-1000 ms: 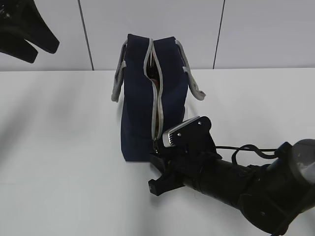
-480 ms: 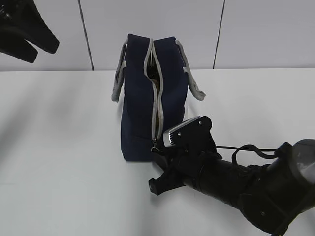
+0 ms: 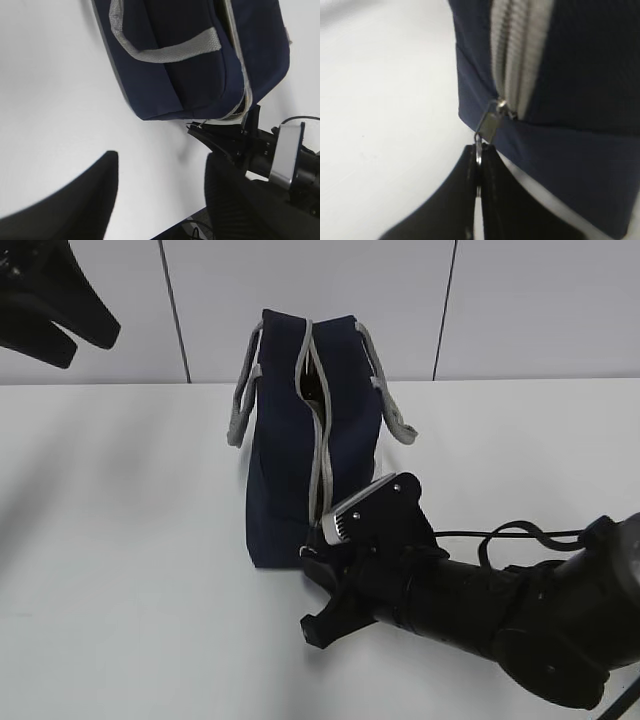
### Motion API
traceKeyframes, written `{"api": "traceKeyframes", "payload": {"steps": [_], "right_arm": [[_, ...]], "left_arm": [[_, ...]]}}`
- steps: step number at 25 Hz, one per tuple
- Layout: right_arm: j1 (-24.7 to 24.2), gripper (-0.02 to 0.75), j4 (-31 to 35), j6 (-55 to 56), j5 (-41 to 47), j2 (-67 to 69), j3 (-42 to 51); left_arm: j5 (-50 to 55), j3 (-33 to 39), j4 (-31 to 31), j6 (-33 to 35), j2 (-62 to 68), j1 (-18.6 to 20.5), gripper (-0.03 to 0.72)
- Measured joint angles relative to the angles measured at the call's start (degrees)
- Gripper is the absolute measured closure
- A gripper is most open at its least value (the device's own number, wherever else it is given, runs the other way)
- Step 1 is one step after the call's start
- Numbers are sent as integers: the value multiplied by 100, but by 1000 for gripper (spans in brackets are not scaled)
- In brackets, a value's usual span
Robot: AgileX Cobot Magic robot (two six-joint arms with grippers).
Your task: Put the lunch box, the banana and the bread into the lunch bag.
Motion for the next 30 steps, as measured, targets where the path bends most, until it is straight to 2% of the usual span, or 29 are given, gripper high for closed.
{"api": "traceKeyframes", "payload": {"steps": [7, 16, 30], "right_arm": [[0, 754, -91, 0, 292, -489, 106], [-131, 754, -549, -10, 873, -697, 119], [-369, 754, -1506, 372, 900, -1055, 119]], "left_arm": [[0, 0, 0, 0, 0, 0, 296], [0, 0, 0, 0, 0, 0, 296], [0, 0, 0, 0, 0, 0, 299]]}}
